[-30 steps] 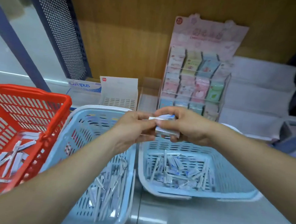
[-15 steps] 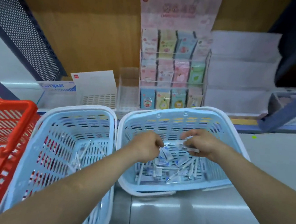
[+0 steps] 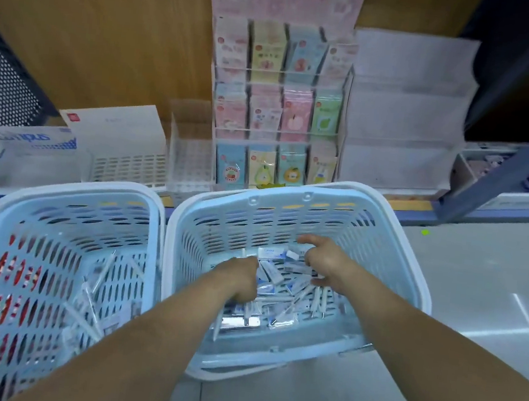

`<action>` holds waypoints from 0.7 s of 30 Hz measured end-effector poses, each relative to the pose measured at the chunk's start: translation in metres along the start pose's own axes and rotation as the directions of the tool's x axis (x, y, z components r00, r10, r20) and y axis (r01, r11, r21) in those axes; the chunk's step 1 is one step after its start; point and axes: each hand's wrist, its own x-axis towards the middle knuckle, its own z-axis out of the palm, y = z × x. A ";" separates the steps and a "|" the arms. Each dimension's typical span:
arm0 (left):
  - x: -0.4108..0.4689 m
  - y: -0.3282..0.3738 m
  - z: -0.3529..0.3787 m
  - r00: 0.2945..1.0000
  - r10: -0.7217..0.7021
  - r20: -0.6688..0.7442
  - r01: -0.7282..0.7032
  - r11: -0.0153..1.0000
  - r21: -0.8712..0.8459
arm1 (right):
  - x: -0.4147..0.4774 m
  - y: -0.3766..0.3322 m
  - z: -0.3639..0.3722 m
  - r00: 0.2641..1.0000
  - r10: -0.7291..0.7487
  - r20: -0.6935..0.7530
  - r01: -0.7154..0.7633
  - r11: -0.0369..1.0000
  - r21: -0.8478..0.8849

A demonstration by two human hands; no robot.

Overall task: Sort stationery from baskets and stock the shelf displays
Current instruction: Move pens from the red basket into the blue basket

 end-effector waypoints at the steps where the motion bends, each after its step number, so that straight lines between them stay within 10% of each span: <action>1: 0.000 0.001 0.002 1.000 0.015 -0.003 -0.015 0.999 0.028 | 0.001 0.004 -0.001 1.000 -0.013 -0.022 0.012 0.998 -0.068; 13: 0.003 0.002 0.015 0.987 0.092 -0.133 -0.086 0.995 0.052 | -0.005 0.004 -0.003 0.995 -0.027 0.100 0.086 0.758 -0.646; 18: 0.013 0.005 0.018 0.924 0.288 -0.252 -0.272 0.958 0.094 | -0.004 0.010 -0.011 0.985 0.164 0.051 -0.095 0.765 -0.637; 21: 0.011 0.018 0.031 0.881 0.467 -0.082 -0.451 0.879 0.156 | 0.000 0.020 -0.009 0.965 0.258 0.036 -0.220 0.880 -0.420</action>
